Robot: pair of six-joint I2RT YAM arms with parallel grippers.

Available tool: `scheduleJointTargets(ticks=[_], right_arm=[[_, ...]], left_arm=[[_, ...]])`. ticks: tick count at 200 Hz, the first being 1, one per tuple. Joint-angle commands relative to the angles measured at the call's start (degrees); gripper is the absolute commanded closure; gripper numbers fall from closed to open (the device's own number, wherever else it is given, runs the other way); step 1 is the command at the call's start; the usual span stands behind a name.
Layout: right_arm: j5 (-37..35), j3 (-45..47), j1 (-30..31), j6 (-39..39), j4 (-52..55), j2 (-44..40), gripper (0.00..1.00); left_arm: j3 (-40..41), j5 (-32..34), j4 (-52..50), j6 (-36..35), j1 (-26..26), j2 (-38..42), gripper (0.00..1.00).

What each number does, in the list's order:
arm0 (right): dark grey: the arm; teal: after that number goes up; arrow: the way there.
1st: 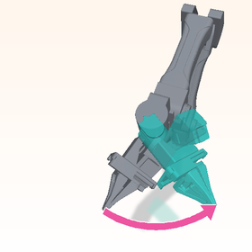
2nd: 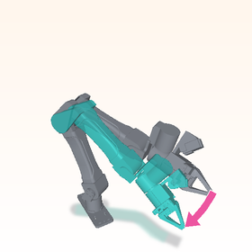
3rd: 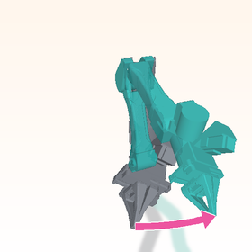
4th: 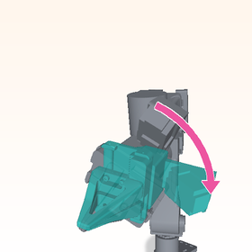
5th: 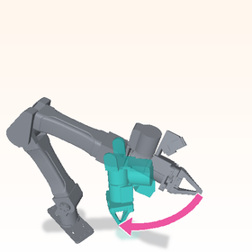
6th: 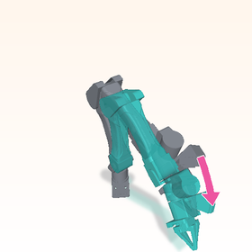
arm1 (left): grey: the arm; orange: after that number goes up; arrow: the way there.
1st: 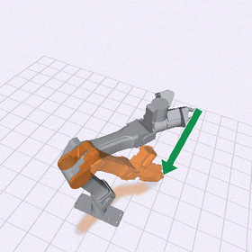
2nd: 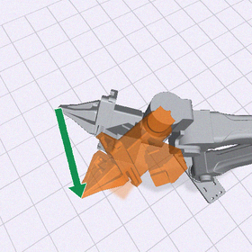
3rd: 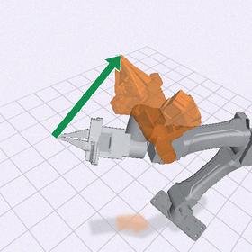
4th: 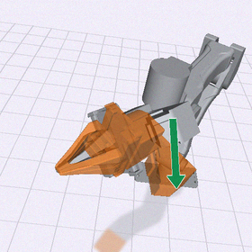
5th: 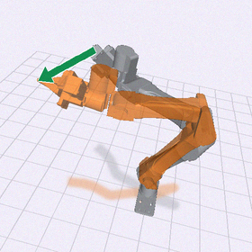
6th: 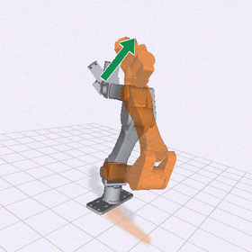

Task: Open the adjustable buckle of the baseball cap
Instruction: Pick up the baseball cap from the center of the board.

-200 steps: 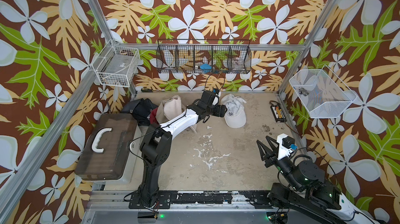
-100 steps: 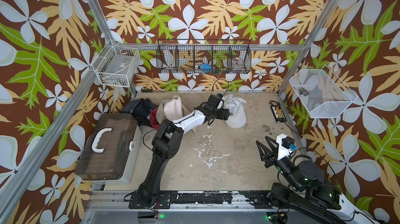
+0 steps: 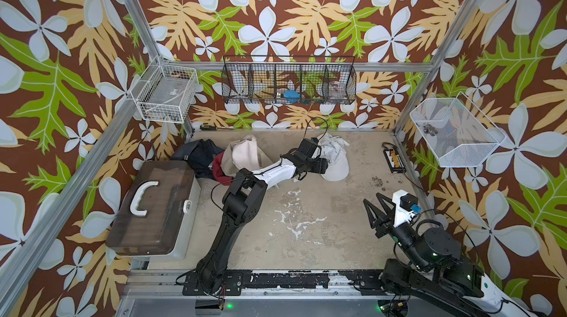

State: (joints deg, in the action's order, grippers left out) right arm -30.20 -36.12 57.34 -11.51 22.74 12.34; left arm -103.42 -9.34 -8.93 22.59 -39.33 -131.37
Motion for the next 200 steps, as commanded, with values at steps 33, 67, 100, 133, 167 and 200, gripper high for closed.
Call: scheduleJointTargets(ticks=[33, 67, 100, 133, 167, 200], right_arm=[[0.0, 0.0, 0.0, 0.1, 0.1, -0.2, 0.48], [0.0, 0.1, 0.0, 0.1, 0.1, -0.2, 0.48], [-0.2, 0.2, 0.0, 0.1, 0.1, -0.2, 0.48], [-0.4, 0.1, 0.0, 0.0, 0.2, -0.2, 0.48], [-0.5, 0.1, 0.0, -0.1, 0.2, 0.1, 0.48], [-1.0, 0.0, 0.0, -0.2, 0.3, 0.3, 0.48]], left_arm=[[-1.1, -2.9, 2.6, 1.8, -0.5, -2.0, 0.34], [-1.8, -3.4, 4.0, 2.7, -0.5, -3.0, 0.55], [-2.7, -3.9, 3.9, 3.4, -0.5, -4.0, 0.78], [-0.5, -3.0, 3.9, 2.3, -0.4, -2.2, 0.95], [4.7, -2.2, 5.5, 1.4, -0.5, 2.3, 1.00], [10.3, -1.1, 7.2, 1.0, -0.5, 7.3, 1.00]])
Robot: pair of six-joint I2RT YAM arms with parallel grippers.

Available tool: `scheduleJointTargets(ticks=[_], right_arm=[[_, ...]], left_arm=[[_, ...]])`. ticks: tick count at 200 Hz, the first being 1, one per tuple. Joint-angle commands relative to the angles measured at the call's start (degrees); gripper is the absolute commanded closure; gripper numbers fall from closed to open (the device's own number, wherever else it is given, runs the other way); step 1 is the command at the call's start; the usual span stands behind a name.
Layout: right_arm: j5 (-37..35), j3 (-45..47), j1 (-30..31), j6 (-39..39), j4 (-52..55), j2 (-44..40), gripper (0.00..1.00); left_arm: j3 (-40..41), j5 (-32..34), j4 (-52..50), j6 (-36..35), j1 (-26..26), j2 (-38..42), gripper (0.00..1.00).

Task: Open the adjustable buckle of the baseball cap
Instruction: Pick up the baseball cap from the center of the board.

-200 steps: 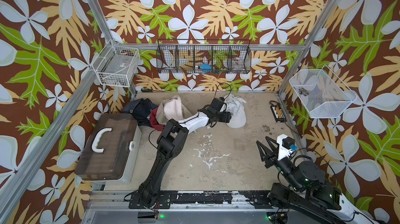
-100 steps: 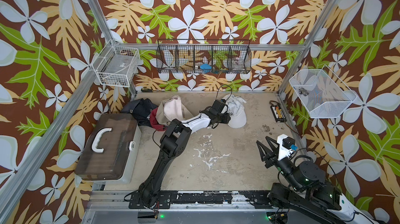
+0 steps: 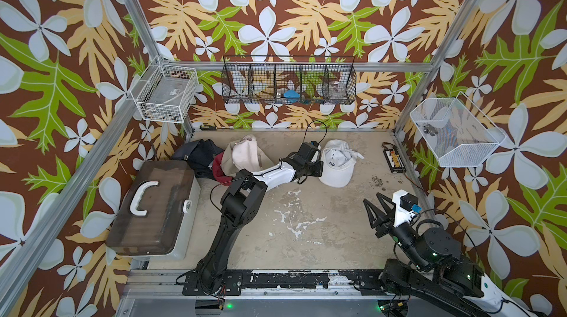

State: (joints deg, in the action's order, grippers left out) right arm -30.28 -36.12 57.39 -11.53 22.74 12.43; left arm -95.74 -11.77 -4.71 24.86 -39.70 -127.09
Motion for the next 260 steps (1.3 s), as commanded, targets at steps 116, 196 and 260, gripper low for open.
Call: scheduleJointTargets(ticks=[116, 196, 260], right_arm=[[-2.9, 0.0, 0.0, -1.0, 0.7, 0.1, 0.47], [-2.8, 0.3, 0.0, -1.1, 0.0, 0.8, 0.45], [0.4, 2.4, -0.1, -2.5, -4.1, 3.2, 0.45]], left_arm=[[26.5, 4.9, 7.0, -3.7, -0.2, 28.9, 1.00], [36.4, 7.0, 3.6, -5.7, -0.6, 48.7, 1.00], [43.0, 9.5, 0.2, -4.5, -1.0, 63.5, 1.00]])
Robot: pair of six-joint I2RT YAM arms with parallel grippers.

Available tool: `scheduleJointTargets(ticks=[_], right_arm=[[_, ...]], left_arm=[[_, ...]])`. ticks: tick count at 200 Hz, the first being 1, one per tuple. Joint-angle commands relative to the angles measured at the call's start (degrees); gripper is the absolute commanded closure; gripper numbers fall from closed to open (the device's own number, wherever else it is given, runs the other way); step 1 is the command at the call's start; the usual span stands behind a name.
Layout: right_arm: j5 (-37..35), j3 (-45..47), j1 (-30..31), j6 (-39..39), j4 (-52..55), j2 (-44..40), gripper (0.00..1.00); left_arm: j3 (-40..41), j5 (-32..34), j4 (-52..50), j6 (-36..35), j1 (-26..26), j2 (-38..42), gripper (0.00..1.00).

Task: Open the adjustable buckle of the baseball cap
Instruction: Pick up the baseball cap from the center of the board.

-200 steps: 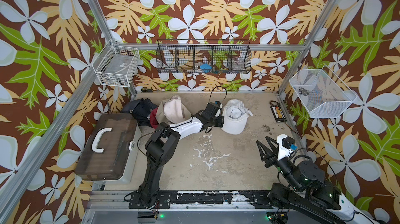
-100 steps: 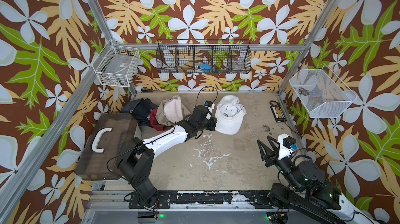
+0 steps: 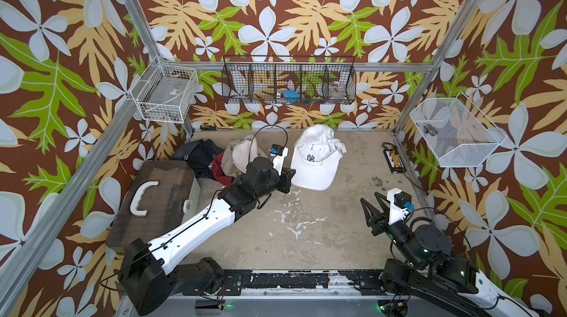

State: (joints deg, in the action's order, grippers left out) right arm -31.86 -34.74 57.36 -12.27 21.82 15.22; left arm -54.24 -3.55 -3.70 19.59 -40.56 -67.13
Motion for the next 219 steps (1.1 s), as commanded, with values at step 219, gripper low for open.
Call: scheduleJointTargets(ticks=[219], right_arm=[[69.6, 4.9, -42.6, -31.8, -45.0, 28.8, 0.47]], left_arm=[[10.5, 2.4, -9.1, 3.1, -0.4, 24.3, 1.00]])
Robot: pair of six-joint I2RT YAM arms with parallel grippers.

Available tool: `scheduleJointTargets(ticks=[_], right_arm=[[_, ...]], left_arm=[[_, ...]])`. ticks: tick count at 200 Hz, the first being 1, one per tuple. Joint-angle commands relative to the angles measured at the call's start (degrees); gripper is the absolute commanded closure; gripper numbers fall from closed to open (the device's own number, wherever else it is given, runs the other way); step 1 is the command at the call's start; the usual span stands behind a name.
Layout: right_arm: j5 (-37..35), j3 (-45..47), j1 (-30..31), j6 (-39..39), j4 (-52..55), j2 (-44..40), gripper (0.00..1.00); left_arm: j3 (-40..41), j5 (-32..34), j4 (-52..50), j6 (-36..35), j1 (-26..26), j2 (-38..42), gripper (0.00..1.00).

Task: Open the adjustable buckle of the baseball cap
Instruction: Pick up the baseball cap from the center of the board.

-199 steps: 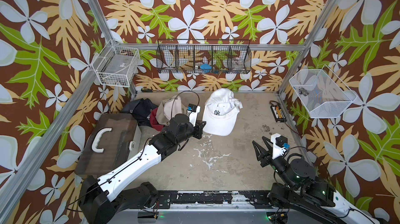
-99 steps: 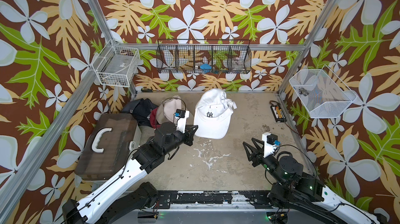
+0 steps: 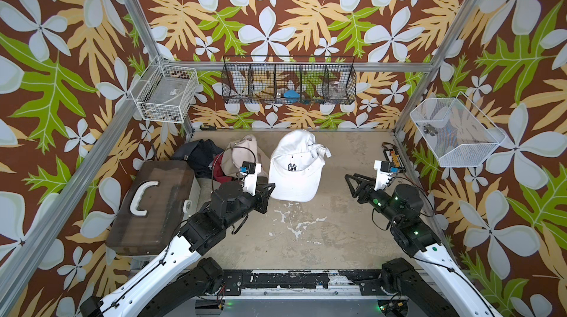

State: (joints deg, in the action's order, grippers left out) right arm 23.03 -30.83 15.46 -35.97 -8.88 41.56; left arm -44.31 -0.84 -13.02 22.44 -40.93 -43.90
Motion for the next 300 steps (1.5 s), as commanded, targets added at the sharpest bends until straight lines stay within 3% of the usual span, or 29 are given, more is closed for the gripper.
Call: scheduleJointTargets(ticks=[1, 35, 153, 300], right_arm=[[14.9, 1.1, -0.6, -8.4, -14.7, 2.6, 0.47], [20.5, 3.8, -0.6, -16.1, -27.0, 6.1, 0.48], [21.2, 5.3, -0.6, -24.8, -44.0, 17.9, 0.52], [20.9, 4.2, 0.3, -25.6, -47.9, 24.0, 0.54]], left_arm=[[0.6, -0.4, 0.3, 0.2, 0.0, 1.2, 1.00], [1.1, -1.0, -0.2, 0.5, 0.0, 3.3, 1.00], [2.5, -5.2, 0.2, 3.0, -0.6, 5.3, 1.00], [2.2, -3.5, 0.4, 3.8, -4.3, 5.0, 1.00]])
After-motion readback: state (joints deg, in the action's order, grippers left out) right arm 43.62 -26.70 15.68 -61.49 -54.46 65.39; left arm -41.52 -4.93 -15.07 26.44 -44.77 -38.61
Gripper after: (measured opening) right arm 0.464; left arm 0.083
